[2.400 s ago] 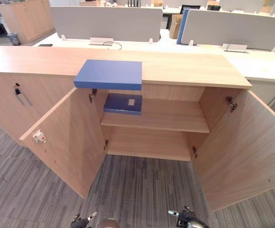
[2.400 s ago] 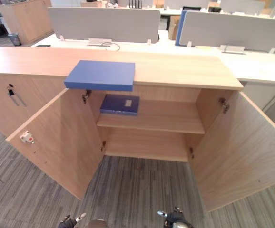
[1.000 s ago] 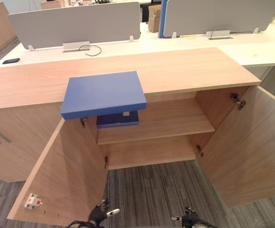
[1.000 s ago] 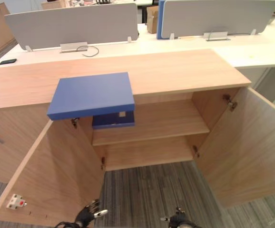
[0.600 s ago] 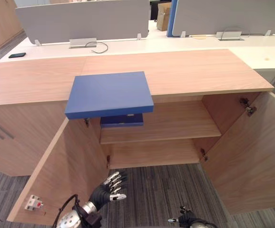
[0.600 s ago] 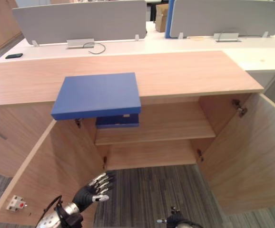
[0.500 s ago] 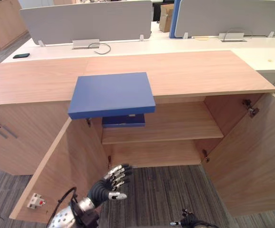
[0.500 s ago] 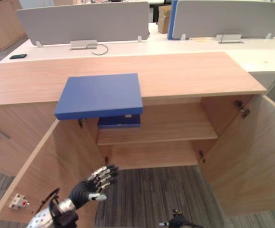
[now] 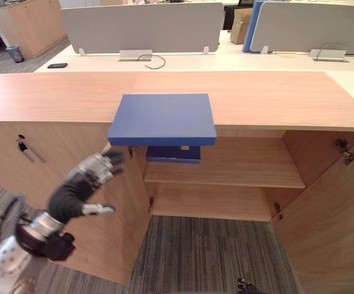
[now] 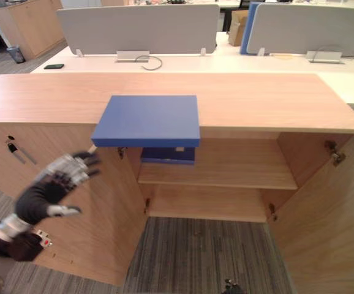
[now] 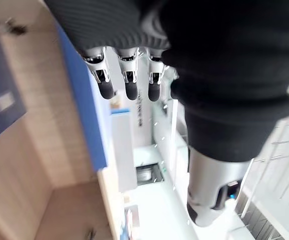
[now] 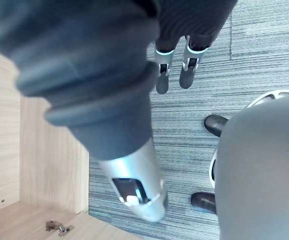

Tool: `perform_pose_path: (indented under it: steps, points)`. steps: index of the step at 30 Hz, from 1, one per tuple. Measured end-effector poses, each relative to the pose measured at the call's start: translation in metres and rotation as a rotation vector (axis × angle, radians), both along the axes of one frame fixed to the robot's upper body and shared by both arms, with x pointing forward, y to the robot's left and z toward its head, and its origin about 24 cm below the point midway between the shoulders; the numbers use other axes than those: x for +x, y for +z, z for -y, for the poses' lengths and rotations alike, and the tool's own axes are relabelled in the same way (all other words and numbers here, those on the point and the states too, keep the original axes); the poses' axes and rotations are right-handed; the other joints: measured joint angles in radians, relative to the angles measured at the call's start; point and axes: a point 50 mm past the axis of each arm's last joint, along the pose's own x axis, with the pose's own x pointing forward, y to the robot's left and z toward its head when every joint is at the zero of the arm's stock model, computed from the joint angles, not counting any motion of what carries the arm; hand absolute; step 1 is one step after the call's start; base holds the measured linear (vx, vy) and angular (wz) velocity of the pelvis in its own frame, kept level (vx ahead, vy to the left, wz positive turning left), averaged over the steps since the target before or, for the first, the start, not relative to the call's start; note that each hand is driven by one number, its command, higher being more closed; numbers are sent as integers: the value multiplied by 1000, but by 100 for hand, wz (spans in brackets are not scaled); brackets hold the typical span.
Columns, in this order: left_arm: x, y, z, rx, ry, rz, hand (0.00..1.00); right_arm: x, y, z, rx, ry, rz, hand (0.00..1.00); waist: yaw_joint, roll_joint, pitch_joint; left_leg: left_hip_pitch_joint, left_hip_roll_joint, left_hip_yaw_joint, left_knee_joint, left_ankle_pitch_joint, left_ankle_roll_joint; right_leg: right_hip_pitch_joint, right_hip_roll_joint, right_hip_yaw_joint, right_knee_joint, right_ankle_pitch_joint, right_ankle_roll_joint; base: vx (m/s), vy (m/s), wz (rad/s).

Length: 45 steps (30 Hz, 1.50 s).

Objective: Walk over to the cabinet, pick up the folder, carry it to the office cabinet, place the folder inside the office cabinet, then close the office cabinet door

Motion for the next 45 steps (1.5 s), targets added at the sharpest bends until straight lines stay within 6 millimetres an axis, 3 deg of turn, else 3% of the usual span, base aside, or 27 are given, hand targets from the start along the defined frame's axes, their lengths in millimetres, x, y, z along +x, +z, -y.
perform_pose_path:
  steps: [2, 6, 8, 11, 17, 24, 31, 37, 45]
  points:
    - [-4, 12, -7, 40, 164, 115, 0, -5, 0, 3, -1, -36, -9, 0, 13, -2, 0, -1, -1, -8, 0, 1, 0, 1, 0, -3, 0, 0, 0, -39, 7, 4]
    - [-9, 14, -8, 136, 416, 222, 0, -8, -1, 4, -6, -43, -30, 0, 19, -9, 3, -1, -2, -14, 0, 6, 3, 1, -1, -6, 4, -1, -1, -44, 8, 4]
    - [-7, 11, -5, 264, 620, 305, 0, -9, -2, 3, -8, -57, -40, 0, 18, -17, 5, 0, -1, -16, 0, 11, 4, -4, -3, -6, 14, -4, -7, -63, 10, 2]
    - [0, 11, 7, 389, 729, 394, 0, -10, -2, 1, -9, -78, -41, 0, 14, -31, 7, 2, 0, -17, 1, 13, 5, -10, -3, -3, 21, -6, -9, -83, 11, -1]
    - [13, 13, 31, 634, 762, 554, 0, -10, -2, 0, -24, -70, -42, 0, -10, -48, 0, 8, 6, 4, 0, 15, 6, -21, -1, 29, 28, 0, -10, -39, 18, -11]
    - [31, 1, 40, 852, 721, 608, 0, -11, -2, 3, -38, -81, -44, 0, -29, -45, -3, 21, 12, 19, -4, 15, 6, -19, 8, 61, 13, 11, -23, -20, 10, -15]
    - [47, -16, 39, 999, 685, 591, 0, -16, -2, 6, -58, -72, -49, 0, -37, -35, -18, 27, 20, 48, -14, 17, 4, -11, 25, 87, -20, 41, -37, -14, 10, -13]
    - [58, -24, 25, 1129, 682, 557, 0, -23, -1, 11, -72, -94, -52, 0, -48, -18, -23, 57, 26, 53, -56, 29, -6, 15, 39, 90, -76, 70, -38, -51, 7, -4]
    - [75, -25, 15, 1215, 701, 539, 0, -21, 1, 15, -84, -94, -36, 0, -76, 2, -31, 74, 27, 68, -71, 30, -7, 18, 40, 103, -81, 70, -38, 0, 16, -4]
